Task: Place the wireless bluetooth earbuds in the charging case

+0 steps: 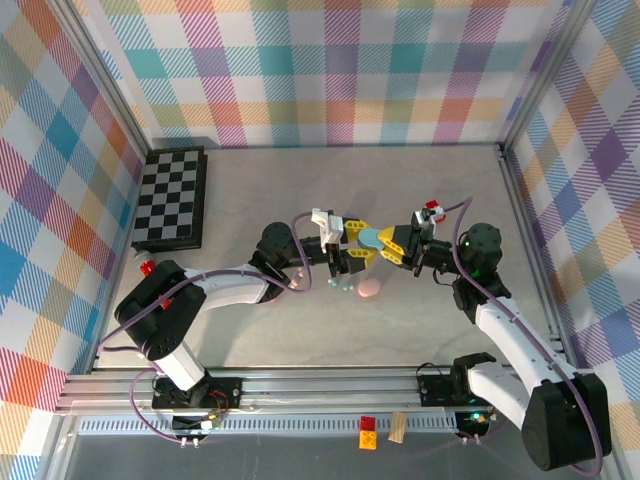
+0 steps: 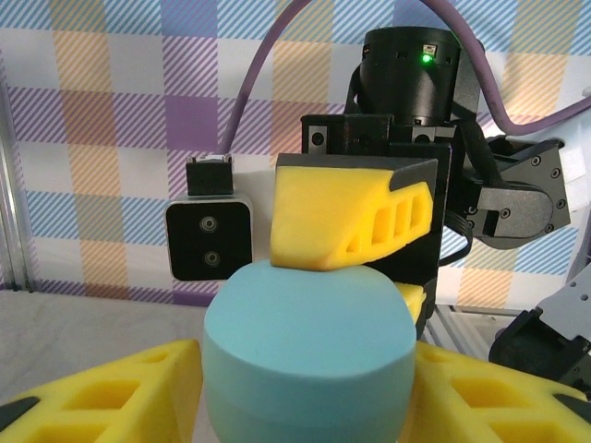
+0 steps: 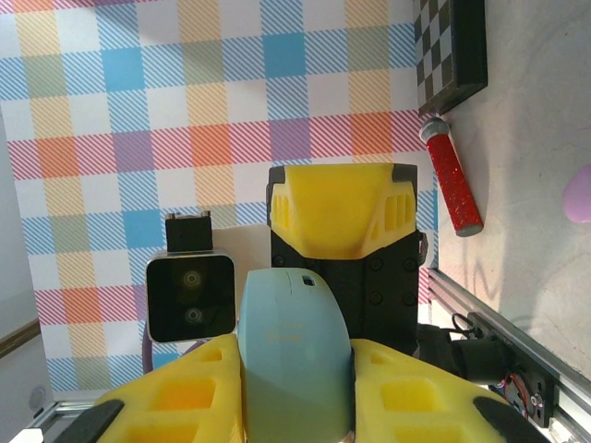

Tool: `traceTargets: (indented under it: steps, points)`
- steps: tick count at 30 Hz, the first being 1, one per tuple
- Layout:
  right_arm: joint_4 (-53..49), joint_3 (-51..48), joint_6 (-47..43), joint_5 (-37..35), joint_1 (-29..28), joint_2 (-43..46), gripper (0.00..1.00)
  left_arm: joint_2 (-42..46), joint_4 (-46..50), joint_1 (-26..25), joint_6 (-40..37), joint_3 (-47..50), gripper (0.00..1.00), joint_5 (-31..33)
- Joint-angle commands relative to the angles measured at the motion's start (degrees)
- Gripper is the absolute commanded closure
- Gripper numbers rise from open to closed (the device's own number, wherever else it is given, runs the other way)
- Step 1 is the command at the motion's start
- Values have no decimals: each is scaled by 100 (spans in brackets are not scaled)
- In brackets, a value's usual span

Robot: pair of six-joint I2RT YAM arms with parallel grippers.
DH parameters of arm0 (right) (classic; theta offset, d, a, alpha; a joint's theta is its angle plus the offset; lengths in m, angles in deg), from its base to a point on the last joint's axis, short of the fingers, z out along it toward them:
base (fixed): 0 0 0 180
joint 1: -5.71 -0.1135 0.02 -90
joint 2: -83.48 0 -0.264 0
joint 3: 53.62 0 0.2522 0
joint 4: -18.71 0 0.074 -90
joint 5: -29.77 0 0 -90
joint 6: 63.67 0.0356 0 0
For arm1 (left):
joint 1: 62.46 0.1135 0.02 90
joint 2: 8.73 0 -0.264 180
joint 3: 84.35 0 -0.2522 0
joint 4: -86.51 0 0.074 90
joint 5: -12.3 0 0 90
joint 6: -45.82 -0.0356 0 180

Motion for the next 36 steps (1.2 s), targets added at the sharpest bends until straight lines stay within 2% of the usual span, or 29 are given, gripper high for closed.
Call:
traceTargets:
  steps: [1,14,20,27,30,36]
  points:
    - [164,177,-95,41,8,108,91,-50,-295,-39,40,-150,46,-122]
    - [79,185,-130,30,12,125,91,-73,-305,-39,66,-153,52,-153]
    - [-176,186,-277,47,11,135,91,-43,-312,-36,84,-190,61,-182]
    - [-791,284,-701,13,8,222,85,10,-297,-39,84,-146,63,-206]
    - [-965,314,-881,-2,8,254,76,41,-291,-39,61,-128,63,-198]
    - [-2420,658,-2192,-209,53,480,39,89,-283,-36,67,-50,63,-193]
